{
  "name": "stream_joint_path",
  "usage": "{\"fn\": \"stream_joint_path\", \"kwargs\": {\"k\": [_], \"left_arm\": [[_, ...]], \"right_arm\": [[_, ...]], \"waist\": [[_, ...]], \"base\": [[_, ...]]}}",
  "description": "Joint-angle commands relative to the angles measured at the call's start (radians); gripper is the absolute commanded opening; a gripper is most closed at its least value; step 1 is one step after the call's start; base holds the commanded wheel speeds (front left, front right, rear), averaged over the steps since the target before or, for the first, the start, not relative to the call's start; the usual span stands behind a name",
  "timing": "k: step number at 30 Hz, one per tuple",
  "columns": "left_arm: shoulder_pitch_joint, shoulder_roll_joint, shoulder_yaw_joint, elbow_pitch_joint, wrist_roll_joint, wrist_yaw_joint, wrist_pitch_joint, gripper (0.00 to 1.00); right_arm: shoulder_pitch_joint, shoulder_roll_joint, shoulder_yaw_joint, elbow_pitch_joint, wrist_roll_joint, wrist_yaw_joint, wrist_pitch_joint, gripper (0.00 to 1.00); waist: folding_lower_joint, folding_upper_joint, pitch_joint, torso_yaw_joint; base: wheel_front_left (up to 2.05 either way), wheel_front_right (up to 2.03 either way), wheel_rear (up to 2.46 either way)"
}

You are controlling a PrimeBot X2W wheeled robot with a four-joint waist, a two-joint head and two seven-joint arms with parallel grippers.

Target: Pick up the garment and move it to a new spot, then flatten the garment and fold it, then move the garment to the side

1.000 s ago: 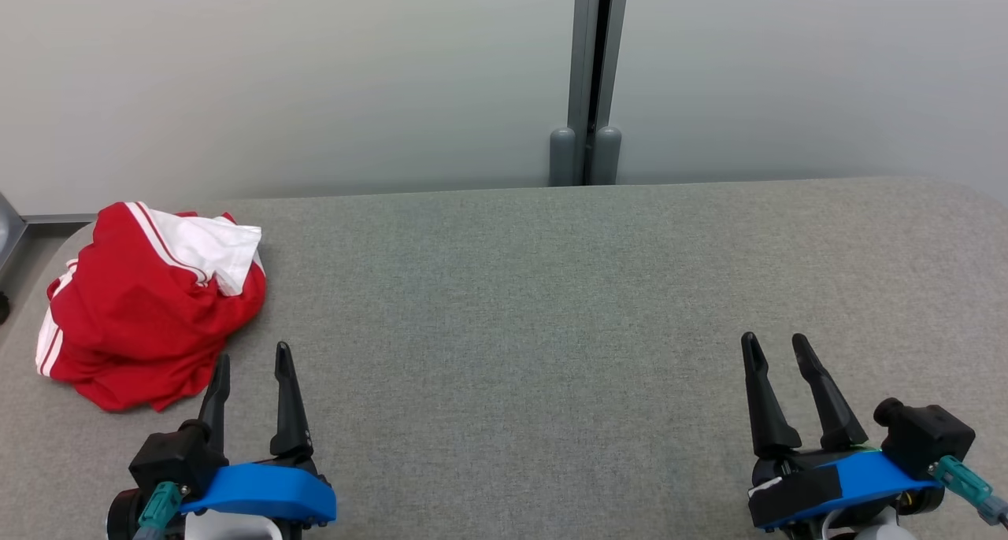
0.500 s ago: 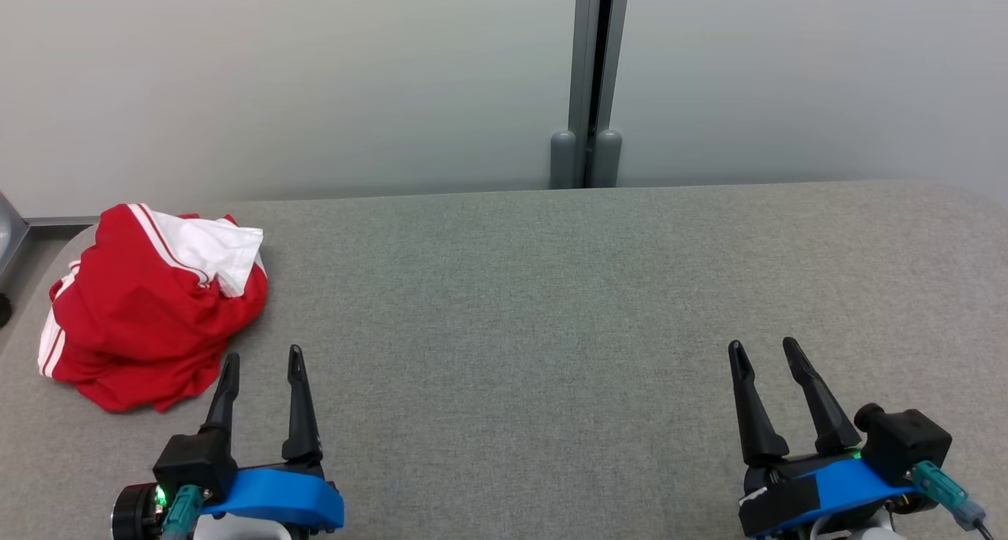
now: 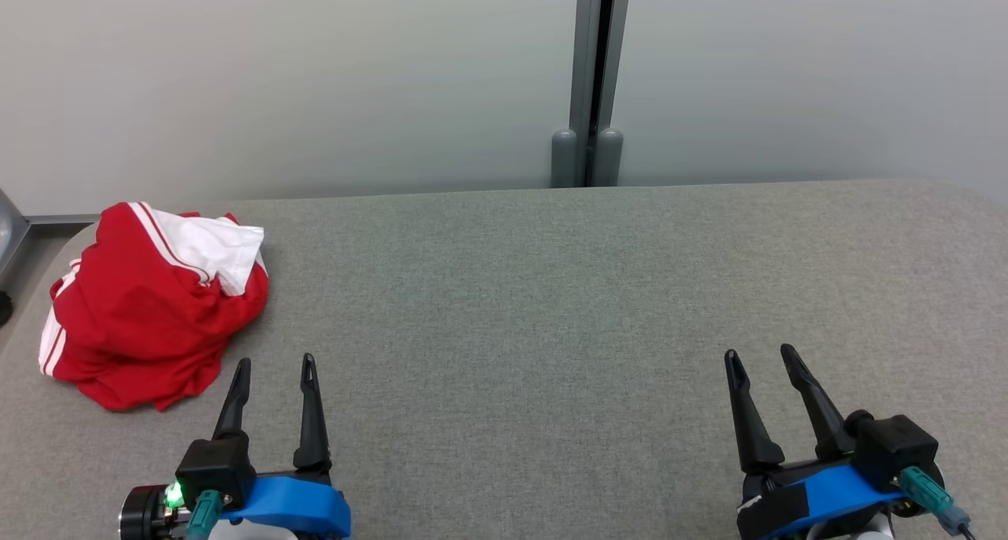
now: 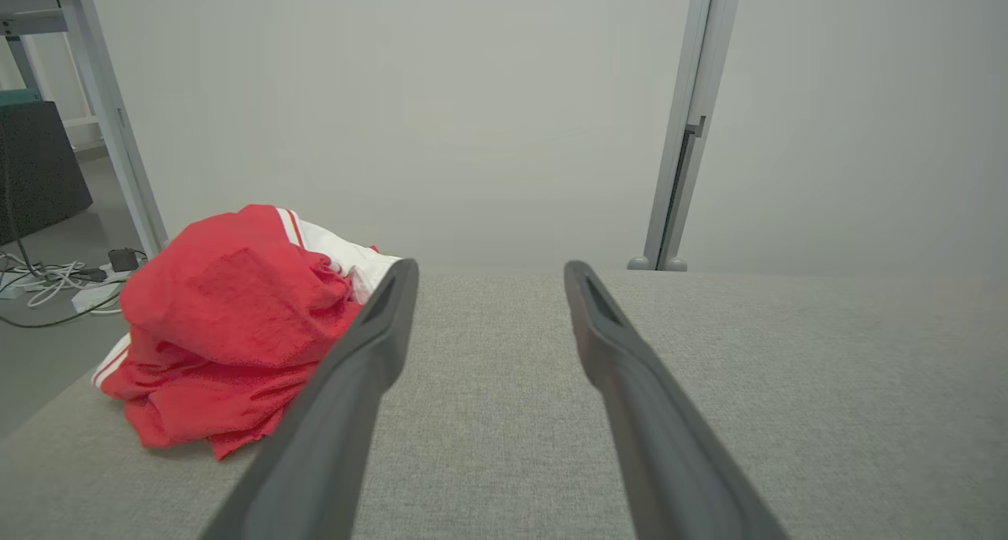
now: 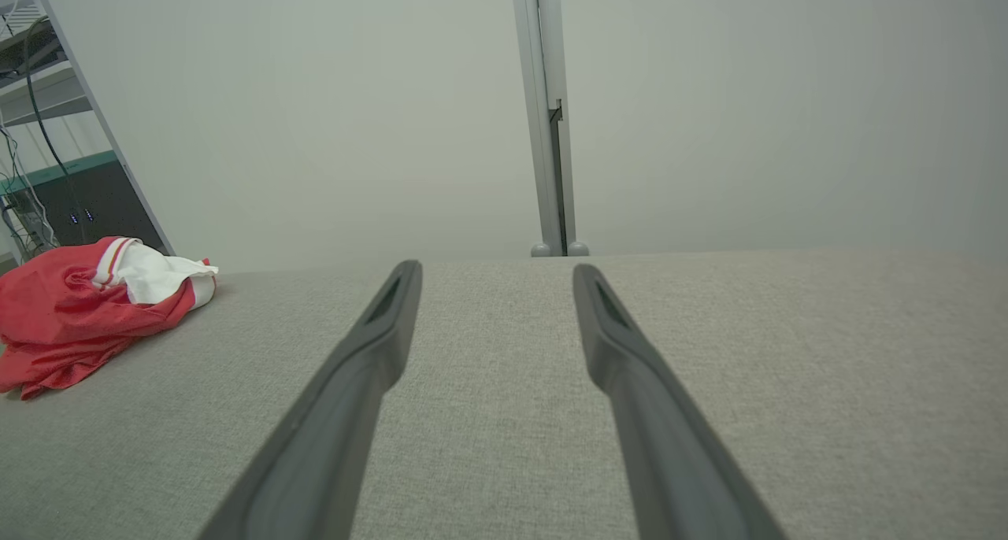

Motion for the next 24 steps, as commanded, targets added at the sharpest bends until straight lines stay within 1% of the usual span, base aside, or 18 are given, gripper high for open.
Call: {"fn": "stream_joint_path", "kwargs": {"k": [1,10,13,19,24], "left_arm": [[-0.007,0.002,0.002,0.005,-0.002,0.004,-0.005,1.0],[-0.009,0.002,-0.001,0.014,-0.013,0.005,-0.005,1.0],[-0.016,0.005,-0.004,0.016,-0.012,0.003,-0.005,1.0],[-0.03,0.02,0.006,0.019,-0.015,0.011,-0.004,1.0],[-0.043,0.027,0.016,0.015,-0.02,0.018,-0.004,1.0]], "right_arm": [[-0.003,-0.007,-0.001,0.004,-0.003,0.003,-0.006,1.0],[0.0,-0.007,0.001,0.013,0.011,0.003,-0.005,1.0],[0.001,-0.007,-0.007,0.011,0.011,0.002,-0.005,1.0],[-0.008,-0.006,0.002,0.012,0.01,0.002,-0.005,1.0],[-0.022,-0.006,0.001,0.016,0.002,0.002,-0.005,1.0]], "waist": [[0.0,0.0,0.0,0.001],[0.0,0.0,0.002,0.004],[0.0,0.0,0.004,0.016],[0.0,0.0,0.015,0.068],[0.0,0.0,0.034,0.136]], "base": [[0.0,0.0,0.0],[0.0,0.0,0.0],[0.0,0.0,0.0],[0.0,0.0,0.0],[0.0,0.0,0.0]]}}
